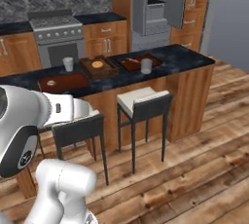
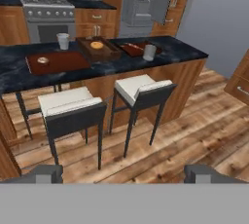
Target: Take the cupcakes from the fridge and place them on the empty tray on the dining counter.
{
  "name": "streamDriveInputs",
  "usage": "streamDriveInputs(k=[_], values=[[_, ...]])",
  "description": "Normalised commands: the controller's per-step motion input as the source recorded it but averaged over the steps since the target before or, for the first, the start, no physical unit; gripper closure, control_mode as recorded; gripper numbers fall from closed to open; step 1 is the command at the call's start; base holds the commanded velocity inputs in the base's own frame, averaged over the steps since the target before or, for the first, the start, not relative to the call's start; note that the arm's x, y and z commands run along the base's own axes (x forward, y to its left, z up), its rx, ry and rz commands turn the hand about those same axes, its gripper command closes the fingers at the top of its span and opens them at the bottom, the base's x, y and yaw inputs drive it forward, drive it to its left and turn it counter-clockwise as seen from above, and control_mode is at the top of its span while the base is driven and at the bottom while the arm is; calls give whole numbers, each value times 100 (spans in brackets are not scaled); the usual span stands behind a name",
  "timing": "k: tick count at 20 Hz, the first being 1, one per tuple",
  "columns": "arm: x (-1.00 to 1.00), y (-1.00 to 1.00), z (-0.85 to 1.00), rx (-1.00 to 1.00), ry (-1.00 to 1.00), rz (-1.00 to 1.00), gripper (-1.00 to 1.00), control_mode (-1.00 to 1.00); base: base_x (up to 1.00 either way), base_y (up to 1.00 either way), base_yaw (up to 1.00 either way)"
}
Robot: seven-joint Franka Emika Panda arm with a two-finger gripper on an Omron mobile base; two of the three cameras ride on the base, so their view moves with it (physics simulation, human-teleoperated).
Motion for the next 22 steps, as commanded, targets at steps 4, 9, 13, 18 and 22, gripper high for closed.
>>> streamDriveInputs(k=[4, 9, 13, 18, 22], values=[[0, 0, 0, 0, 0, 0, -100, 100, 48, -100, -30], [0, 0, 0, 0, 0, 0, -100, 100, 95, -100, -16], [0, 0, 0, 0, 0, 0, -100, 100, 100, -100, -8], [0, 0, 0, 0, 0, 0, -100, 100, 100, -100, -7], [0, 0, 0, 0, 0, 0, -100, 100, 100, -100, -5]])
